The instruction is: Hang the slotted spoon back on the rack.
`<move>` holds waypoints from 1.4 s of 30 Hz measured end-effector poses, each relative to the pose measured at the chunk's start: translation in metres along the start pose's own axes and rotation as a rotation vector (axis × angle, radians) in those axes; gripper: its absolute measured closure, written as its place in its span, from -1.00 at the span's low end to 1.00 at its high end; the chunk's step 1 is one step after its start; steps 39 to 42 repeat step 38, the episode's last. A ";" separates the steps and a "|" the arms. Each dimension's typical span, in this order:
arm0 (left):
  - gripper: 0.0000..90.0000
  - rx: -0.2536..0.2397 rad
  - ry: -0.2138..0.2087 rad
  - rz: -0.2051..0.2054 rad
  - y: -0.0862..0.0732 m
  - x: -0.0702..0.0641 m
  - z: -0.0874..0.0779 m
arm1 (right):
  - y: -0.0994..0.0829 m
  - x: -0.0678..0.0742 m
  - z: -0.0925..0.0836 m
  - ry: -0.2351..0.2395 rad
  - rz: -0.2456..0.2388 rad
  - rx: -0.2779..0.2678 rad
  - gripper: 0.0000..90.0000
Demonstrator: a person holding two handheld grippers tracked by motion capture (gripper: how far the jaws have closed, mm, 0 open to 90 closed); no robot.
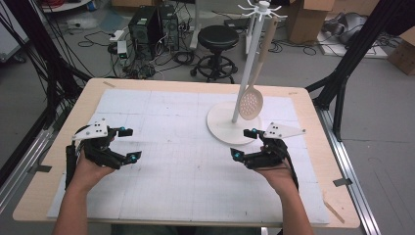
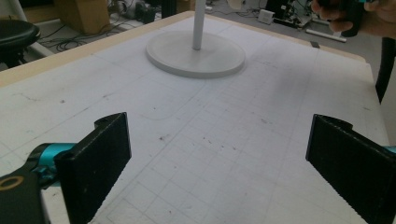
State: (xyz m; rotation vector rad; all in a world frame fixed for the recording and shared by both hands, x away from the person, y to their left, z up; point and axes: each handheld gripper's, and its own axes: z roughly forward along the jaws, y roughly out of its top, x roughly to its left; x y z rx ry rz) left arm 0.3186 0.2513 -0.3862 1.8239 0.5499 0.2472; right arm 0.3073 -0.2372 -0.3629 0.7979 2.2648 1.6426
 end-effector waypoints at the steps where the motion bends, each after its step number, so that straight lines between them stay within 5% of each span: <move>1: -0.84 -0.003 -0.002 -0.001 0.000 0.001 0.000 | -0.001 0.000 0.001 -0.003 -0.001 -0.001 -0.75; 20: -0.87 -0.001 -0.018 -0.009 -0.002 -0.001 0.005 | -0.003 -0.003 -0.002 -0.052 0.009 -0.026 -0.76; 42: -0.87 0.013 -0.010 -0.010 -0.002 0.000 0.008 | -0.003 -0.004 -0.002 -0.030 0.013 -0.025 -0.76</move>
